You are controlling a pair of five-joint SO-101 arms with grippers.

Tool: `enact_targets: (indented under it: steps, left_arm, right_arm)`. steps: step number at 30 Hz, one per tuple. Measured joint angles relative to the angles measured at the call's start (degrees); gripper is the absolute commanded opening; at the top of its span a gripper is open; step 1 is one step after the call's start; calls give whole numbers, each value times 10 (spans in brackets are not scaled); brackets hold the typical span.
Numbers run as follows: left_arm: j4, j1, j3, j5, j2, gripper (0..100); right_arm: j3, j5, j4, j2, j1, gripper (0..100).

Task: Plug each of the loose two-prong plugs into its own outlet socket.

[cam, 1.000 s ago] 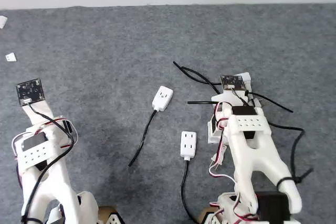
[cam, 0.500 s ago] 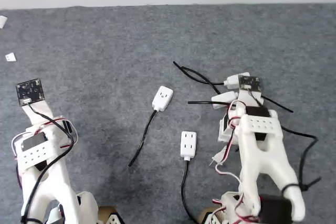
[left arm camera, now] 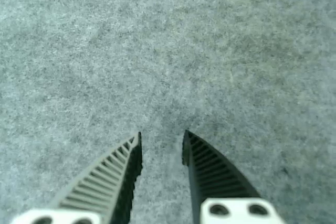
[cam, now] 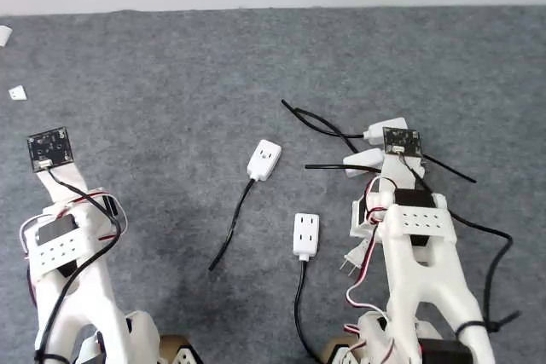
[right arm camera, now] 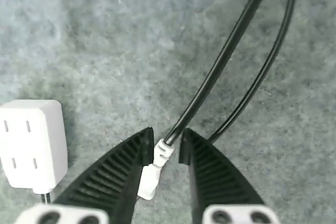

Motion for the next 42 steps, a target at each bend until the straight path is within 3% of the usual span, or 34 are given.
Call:
enact_targets:
  steps: [12, 21, 28, 37, 42]
  left_arm:
    - [0, 0, 0, 0, 0, 120]
    - [0, 0, 0, 0, 0, 120]
    - [0, 0, 0, 0, 0, 120]
    - [0, 0, 0, 0, 0, 120]
    - [0, 0, 0, 0, 0, 120]
  right_arm:
    - [1, -13, -20, 73, -3, 110]
    - [-12, -14, -24, 101, 0, 9]
    - [-13, -16, -24, 99, 1, 8]
    - [-48, 33, 68, -60, -13, 8]
    - [-48, 60, 113, -140, -106, 8]
